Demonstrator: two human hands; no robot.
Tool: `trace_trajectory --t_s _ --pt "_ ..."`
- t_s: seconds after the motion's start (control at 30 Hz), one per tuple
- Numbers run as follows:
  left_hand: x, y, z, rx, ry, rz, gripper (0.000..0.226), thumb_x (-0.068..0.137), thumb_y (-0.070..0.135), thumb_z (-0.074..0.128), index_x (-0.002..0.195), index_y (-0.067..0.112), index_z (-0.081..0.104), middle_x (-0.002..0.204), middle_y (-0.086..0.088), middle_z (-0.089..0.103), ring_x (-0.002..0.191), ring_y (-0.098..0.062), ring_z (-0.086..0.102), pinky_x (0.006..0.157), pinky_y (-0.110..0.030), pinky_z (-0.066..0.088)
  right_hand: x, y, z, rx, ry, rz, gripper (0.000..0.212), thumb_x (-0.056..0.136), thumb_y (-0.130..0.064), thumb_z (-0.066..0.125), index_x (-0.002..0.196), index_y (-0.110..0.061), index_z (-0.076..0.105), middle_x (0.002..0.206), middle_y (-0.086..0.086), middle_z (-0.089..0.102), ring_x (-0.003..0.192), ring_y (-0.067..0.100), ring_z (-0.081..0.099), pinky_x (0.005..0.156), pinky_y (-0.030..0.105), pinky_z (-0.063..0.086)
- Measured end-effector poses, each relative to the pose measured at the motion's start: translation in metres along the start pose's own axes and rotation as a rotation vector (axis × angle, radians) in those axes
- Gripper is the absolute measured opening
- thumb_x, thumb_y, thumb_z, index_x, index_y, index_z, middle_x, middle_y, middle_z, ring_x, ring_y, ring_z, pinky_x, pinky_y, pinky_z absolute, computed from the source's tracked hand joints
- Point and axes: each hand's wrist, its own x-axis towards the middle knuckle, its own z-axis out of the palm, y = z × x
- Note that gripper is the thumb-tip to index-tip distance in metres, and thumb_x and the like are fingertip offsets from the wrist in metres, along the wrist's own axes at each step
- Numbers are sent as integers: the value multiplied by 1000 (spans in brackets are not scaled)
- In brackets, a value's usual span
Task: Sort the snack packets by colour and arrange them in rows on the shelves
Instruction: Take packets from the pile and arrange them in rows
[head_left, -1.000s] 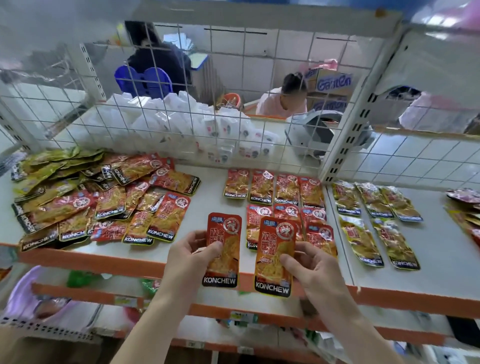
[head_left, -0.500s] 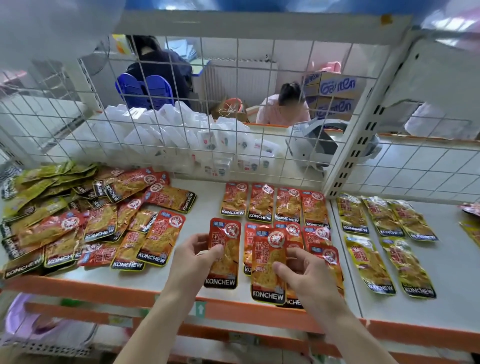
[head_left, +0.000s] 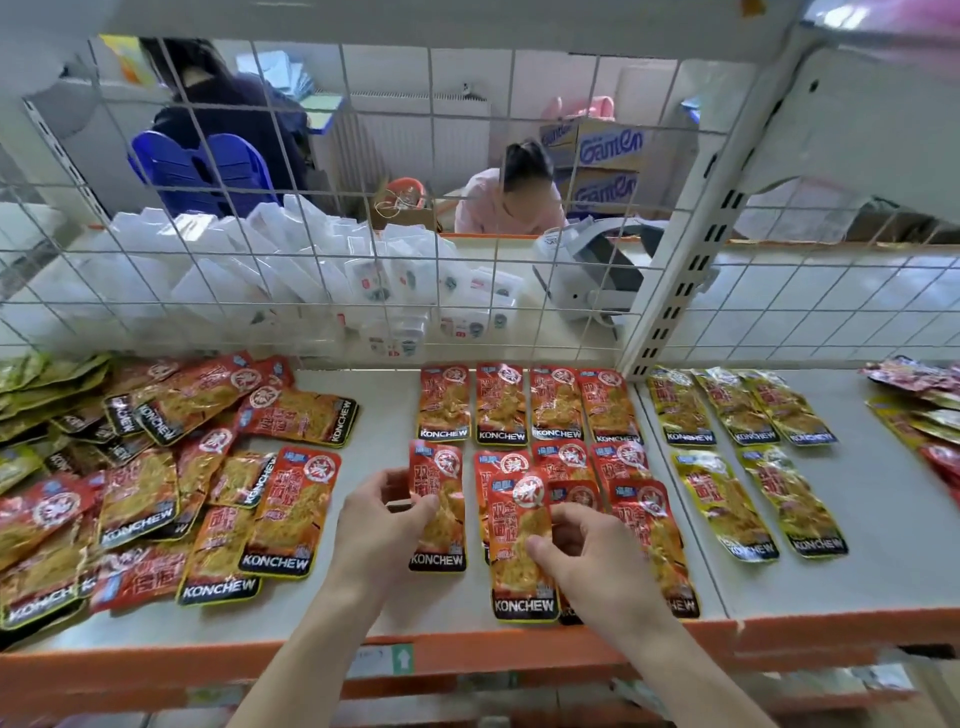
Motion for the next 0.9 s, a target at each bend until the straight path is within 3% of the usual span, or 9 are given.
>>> trace_trajectory --t_s 0.07,0.17,0.23,0.37,0.47,0.57,0.67,0.77,0.9 --pt "3 -2 -2 93 2 48 22 86 10 75 106 16 69 92 0 74 85 -16 72 78 -38 60 1 -2 2 -40 8 6 27 89 -24 72 114 -15 68 90 -15 67 82 -3 63 68 5 47" --pt "4 -3 -4 215 11 122 18 87 16 74 103 19 67 87 5 72 80 -9 70 64 -22 54 1 -3 8 -97 30 -5 46 89 -29 73 131 -13 62 105 -6 70 95 5 65 85 14 52" --pt "4 -3 -3 282 21 159 18 87 18 73 103 19 65 85 6 71 78 -7 68 64 -22 54 0 -5 10 -126 37 -14 52 90 -31 72 137 -13 57 106 -6 69 97 6 64 90 17 50" --pt "2 -5 -1 350 55 212 19 86 19 74 103 15 67 82 7 69 77 -13 68 75 -41 60 -2 -10 11 -141 39 -15 61 92 -29 69 147 -21 44 94 -12 63 85 1 60 73 7 45" --pt "2 -10 0 413 70 274 27 89 22 72 113 11 66 93 3 66 87 -17 64 83 -35 55 -2 -12 12 -161 45 -28 67 91 -29 70 150 -26 37 89 -15 60 81 -2 59 65 3 44" --pt "0 -13 2 457 87 335 31 91 22 70 118 9 65 95 3 59 90 -15 57 80 -24 45 -3 -11 12 -183 56 -50 70 91 -29 70 151 -27 34 88 -18 56 79 -3 57 66 4 45" --pt "-3 -15 4 492 90 380 35 92 23 69 123 9 63 95 3 55 87 -14 52 77 -17 40 -5 -10 13 -225 72 -87 70 91 -31 69 151 -28 34 91 -18 53 84 1 57 76 13 49" --pt "-4 -18 5 524 85 439 36 92 22 67 125 8 61 95 3 52 85 -11 47 72 -11 35 -7 -9 16 -257 87 -122 66 92 -32 68 150 -27 37 104 -12 59 101 7 61 92 23 52" --pt "-5 -24 7 550 96 511 33 92 19 67 123 9 61 97 7 51 85 -10 50 77 -20 40 -8 -5 20 -317 110 -177 60 94 -32 66 148 -22 42 133 -6 58 125 9 53 107 23 41"
